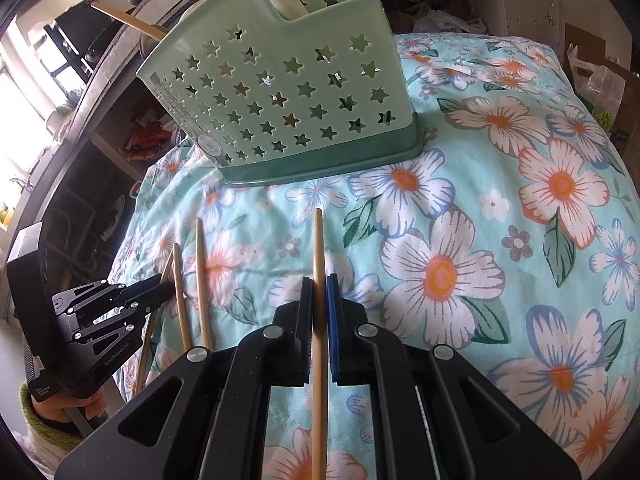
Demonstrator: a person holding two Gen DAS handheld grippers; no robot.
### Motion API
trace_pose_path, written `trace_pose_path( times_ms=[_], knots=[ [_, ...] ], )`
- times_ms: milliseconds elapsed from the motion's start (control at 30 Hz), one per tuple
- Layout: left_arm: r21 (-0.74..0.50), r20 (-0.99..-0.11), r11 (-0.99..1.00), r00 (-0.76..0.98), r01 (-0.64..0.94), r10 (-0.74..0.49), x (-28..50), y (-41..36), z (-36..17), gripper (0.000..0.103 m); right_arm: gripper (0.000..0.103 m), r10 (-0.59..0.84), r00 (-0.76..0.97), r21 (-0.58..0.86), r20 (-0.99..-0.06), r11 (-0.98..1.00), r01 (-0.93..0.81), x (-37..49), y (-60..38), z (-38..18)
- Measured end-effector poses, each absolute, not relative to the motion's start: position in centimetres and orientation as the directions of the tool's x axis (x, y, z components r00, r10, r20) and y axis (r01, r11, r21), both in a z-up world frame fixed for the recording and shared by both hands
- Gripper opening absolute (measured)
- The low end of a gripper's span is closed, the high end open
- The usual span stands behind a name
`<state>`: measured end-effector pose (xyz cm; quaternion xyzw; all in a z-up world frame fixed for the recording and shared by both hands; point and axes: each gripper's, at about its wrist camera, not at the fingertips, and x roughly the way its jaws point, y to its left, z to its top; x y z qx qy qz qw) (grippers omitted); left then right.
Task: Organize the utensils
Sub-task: 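Lift the chopstick upright with the left gripper over the holder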
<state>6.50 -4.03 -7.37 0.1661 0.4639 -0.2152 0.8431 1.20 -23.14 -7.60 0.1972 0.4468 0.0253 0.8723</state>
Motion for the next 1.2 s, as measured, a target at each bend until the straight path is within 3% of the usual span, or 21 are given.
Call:
trace_pose_path(
  times_ms=[567, 767, 1000, 1200],
  knots=[
    [0.056, -0.837, 0.857, 0.492, 0.512, -0.240, 7.2, -3.6, -7.4, 0.011, 0.007, 0.216, 0.619, 0.370, -0.755, 0.920, 0.131, 0.5, -23.1, -6.7],
    [0.022, -0.813, 0.877, 0.520, 0.480, -0.264, 7.2, -2.4, -6.2, 0.005, 0.007, 0.207, 0.626, 0.371, -0.752, 0.918, 0.142, 0.1, -23.4, -6.4],
    [-0.156, -0.755, 0.882, 0.523, 0.444, -0.397, 7.2, 1.5, -2.1, 0.005, 0.007, 0.198, 0.644, 0.378, -0.739, 0.913, 0.153, -0.4, -23.8, -5.8],
    [-0.352, -0.629, 0.824, 0.539, 0.445, -0.560, 6.7, 4.4, 2.5, 0.005, 0.007, 0.200, 0.662, 0.396, -0.722, 0.904, 0.159, -0.9, -24.2, -5.3]
  ],
)
